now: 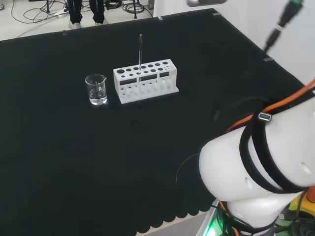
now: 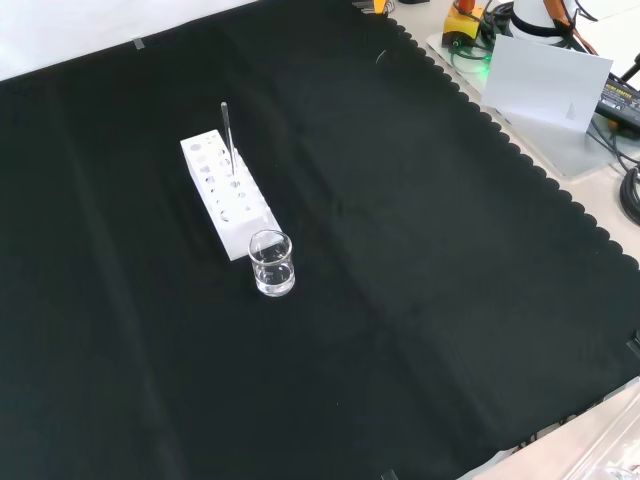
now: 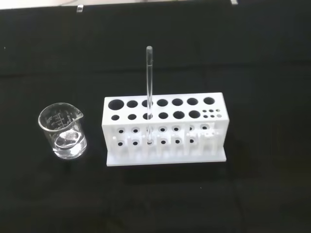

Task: Take the glass rod from the white test tube rack.

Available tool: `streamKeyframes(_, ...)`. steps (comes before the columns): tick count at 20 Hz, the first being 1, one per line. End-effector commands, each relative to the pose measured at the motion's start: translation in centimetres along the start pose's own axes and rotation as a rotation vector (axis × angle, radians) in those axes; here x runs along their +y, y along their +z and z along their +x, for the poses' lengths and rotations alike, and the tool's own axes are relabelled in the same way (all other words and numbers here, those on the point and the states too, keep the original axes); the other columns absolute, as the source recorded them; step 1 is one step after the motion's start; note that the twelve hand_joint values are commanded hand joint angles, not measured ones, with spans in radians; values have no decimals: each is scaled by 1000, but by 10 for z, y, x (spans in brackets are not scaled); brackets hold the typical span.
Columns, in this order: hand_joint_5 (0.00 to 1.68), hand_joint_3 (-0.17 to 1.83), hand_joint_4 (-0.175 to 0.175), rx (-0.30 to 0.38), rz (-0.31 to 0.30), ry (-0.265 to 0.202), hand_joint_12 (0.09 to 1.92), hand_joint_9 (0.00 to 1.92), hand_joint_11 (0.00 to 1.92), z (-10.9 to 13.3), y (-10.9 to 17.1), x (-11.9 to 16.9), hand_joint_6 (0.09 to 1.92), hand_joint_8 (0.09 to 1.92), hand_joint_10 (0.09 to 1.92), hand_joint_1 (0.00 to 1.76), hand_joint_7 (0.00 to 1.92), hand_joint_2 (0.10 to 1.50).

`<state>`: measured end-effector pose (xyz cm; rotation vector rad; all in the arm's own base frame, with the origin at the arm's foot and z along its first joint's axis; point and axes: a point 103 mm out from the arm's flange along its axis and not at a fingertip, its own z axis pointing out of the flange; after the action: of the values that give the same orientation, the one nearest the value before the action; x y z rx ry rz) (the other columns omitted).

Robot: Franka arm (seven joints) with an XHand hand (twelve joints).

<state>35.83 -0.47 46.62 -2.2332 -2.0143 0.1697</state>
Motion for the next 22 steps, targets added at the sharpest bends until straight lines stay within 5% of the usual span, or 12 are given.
streamKeyframes(1, 136, 60, -111, -13, 1, -27, 1414, 238, 0, 22, 22, 75, 87, 772, 873, 447, 64, 1156)
streamKeyframes(7, 153, 70, -115, 12, 17, -61, 1431, 334, 56, 19, 48, 108, 87, 809, 870, 447, 111, 1155)
streamKeyframes(22, 247, 121, -138, -60, 103, -138, 1376, 578, 329, 45, 99, 184, 87, 876, 859, 443, 302, 1149)
